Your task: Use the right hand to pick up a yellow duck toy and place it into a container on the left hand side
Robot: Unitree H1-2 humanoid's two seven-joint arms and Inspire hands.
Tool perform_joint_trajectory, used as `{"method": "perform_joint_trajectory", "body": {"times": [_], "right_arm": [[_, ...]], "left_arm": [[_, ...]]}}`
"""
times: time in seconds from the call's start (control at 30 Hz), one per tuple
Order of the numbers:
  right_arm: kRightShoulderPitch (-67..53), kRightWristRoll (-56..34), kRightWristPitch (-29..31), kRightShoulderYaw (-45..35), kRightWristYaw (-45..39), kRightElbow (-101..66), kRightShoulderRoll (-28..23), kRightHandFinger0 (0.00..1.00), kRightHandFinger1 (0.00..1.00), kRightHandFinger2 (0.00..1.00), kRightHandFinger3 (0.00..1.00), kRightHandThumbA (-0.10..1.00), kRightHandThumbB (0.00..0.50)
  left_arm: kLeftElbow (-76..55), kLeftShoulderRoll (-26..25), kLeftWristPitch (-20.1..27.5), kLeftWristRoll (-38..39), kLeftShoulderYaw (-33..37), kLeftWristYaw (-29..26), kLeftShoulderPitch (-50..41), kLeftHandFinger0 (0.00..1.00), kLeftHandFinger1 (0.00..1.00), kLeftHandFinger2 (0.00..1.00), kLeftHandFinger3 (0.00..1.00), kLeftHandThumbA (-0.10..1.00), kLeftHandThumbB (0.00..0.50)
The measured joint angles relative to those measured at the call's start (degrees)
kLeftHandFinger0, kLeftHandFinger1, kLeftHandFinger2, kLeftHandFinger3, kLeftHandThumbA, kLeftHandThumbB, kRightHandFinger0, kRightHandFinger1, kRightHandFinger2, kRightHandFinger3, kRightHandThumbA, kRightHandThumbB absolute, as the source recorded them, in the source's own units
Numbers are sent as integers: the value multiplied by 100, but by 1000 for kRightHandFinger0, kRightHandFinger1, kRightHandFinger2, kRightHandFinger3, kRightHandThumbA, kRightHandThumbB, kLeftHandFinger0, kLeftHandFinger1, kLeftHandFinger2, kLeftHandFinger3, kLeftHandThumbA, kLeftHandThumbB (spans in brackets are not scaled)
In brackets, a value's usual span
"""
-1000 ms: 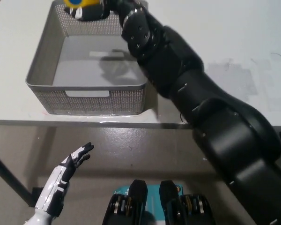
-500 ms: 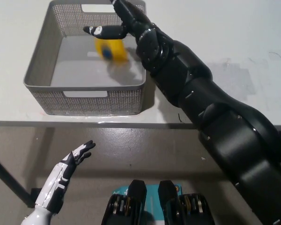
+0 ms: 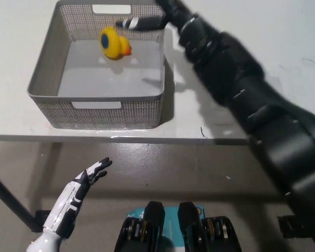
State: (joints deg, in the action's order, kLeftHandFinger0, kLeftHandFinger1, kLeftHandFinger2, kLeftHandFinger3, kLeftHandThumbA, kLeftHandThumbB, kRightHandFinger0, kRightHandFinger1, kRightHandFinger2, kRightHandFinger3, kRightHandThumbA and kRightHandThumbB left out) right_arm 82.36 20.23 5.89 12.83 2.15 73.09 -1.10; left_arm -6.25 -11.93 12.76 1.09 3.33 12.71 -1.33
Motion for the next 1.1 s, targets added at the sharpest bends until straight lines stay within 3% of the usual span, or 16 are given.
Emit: {"method": "perform_joint_trajectory", "body": {"times": [0.27, 0.4, 0.53, 0.67, 0.77, 0.83, 0.87, 0.9, 0.97, 1.07, 1.1], "right_arm": [[-685, -102, -64, -354, -86, -1771, -647, 1000, 1000, 1000, 1000, 1000, 421], [-1343, -168, -158, -557, -135, -2609, -822, 1000, 1000, 1000, 1000, 1000, 467], [-2059, -249, -254, -756, -174, -3370, -941, 1000, 1000, 1000, 1000, 1000, 451], [-2945, -339, -303, -894, -181, -4162, -1015, 1000, 1000, 1000, 1000, 1000, 390], [-3709, -381, -327, -930, -179, -4755, -1018, 1000, 1000, 1000, 1000, 1000, 421], [-4132, -403, -328, -930, -179, -5079, -1003, 1000, 1000, 1000, 1000, 1000, 415], [-4339, -415, -328, -928, -179, -5236, -993, 1000, 1000, 1000, 1000, 1000, 365], [-4734, -440, -327, -918, -179, -5536, -973, 1000, 1000, 1000, 1000, 1000, 384], [-5243, -470, -323, -896, -180, -5921, -941, 1000, 1000, 1000, 1000, 1000, 361], [-6084, -539, -296, -803, -184, -6553, -862, 1000, 1000, 1000, 1000, 1000, 404], [-6298, -555, -284, -757, -188, -6706, -839, 1000, 1000, 1000, 1000, 1000, 376]], "left_arm": [[25, 4, -54, -5, 1, 5, -1, 1000, 1000, 1000, 1000, 1000, 222], [42, 4, -58, -6, 1, 6, -3, 1000, 1000, 1000, 1000, 1000, 238], [49, 6, -61, -6, 2, 7, -6, 1000, 1000, 1000, 1000, 1000, 236], [53, 8, -63, -7, 3, 7, -7, 1000, 1000, 1000, 1000, 1000, 221], [58, 8, -64, -6, 2, 7, -7, 1000, 1000, 1000, 1000, 1000, 206], [59, 8, -64, -6, 2, 7, -8, 1000, 1000, 1000, 1000, 1000, 216], [59, 8, -64, -7, 2, 7, -7, 1000, 1000, 1000, 1000, 1000, 213], [59, 8, -65, -7, 1, 7, -7, 1000, 1000, 1000, 1000, 1000, 215], [59, 8, -67, -6, 0, 7, -6, 1000, 1000, 1000, 1000, 1000, 231], [59, 7, -68, -3, -4, 7, -1, 1000, 1000, 1000, 1000, 1000, 243], [59, 7, -68, -1, -9, 7, 1, 1000, 1000, 1000, 1000, 1000, 216]]}}
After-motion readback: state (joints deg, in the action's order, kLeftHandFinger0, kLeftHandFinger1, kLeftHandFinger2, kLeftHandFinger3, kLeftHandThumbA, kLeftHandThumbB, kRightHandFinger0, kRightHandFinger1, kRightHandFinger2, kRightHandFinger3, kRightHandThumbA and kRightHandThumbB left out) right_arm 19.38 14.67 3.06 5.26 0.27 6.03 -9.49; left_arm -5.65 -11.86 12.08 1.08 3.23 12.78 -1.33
